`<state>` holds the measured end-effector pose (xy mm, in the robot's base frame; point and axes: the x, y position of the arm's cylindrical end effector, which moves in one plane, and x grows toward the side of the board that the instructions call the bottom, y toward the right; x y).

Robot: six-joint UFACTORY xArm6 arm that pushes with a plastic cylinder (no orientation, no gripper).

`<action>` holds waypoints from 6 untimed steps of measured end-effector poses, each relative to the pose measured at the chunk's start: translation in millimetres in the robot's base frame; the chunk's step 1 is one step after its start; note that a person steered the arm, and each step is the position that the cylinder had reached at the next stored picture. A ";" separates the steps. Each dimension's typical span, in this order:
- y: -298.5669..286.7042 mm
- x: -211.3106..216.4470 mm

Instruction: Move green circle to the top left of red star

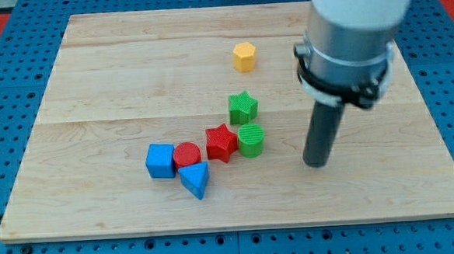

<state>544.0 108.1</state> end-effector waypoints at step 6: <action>-106.9 6.4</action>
